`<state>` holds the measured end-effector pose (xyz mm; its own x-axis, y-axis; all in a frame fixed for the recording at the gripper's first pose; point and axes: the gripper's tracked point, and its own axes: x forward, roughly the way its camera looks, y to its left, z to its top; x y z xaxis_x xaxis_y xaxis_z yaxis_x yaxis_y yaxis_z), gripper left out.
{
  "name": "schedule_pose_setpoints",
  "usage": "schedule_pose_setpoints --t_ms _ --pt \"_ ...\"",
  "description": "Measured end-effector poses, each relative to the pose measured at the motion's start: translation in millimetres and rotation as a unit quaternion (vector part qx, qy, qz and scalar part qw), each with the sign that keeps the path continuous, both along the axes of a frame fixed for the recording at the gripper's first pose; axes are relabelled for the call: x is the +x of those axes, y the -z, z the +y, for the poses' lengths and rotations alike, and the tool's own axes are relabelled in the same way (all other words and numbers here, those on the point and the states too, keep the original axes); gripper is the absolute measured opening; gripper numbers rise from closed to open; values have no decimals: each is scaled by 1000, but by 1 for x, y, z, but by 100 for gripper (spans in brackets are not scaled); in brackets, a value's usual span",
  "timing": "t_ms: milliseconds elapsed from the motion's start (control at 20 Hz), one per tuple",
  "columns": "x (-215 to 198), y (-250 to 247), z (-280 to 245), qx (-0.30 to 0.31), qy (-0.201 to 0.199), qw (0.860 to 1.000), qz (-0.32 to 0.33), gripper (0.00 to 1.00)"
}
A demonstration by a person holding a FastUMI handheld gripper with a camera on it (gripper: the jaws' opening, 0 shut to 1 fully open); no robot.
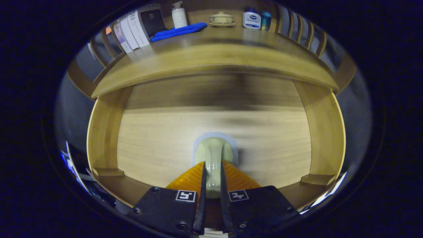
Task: Pull open the drawer, take out the items inside it, and place them on the countertop above the cabinet.
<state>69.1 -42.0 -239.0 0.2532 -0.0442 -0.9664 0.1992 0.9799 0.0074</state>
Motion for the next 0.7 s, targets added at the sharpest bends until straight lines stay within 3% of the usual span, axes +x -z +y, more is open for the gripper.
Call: schedule_pose_setpoints --t_ms 700 --pt "40 -109 8 -6 -27 995 -93 22"
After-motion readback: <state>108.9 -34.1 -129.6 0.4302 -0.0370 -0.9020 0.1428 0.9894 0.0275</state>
